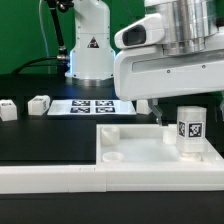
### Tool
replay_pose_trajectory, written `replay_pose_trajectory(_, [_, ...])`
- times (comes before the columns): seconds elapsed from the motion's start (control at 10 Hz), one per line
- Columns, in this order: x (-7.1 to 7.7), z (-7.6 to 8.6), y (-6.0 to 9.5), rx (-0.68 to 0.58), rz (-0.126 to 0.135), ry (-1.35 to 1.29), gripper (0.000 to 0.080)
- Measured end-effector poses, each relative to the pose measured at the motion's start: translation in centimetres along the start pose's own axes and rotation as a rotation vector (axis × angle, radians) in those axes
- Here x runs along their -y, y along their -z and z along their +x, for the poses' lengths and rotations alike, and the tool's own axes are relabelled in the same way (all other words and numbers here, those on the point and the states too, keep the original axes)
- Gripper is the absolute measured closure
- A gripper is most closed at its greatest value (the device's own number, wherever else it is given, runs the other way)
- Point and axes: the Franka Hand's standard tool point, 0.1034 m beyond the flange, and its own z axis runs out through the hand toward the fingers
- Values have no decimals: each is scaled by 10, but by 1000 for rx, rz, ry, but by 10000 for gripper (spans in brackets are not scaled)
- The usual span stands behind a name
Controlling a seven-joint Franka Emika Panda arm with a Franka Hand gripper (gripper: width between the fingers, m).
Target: Assemble square table
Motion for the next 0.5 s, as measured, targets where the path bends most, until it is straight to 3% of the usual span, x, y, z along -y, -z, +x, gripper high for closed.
replay_pose_trajectory(0.1, [3,0,-3,-26,-12,55,150])
replay_pose_trajectory(0.3, [5,-2,-6,-34,-9,43,170])
replay_pose_trajectory(0.4, [5,-2,-6,-34,-9,43,386])
replay_pose_trajectory(0.5, [5,-2,-6,-34,-7,8,386])
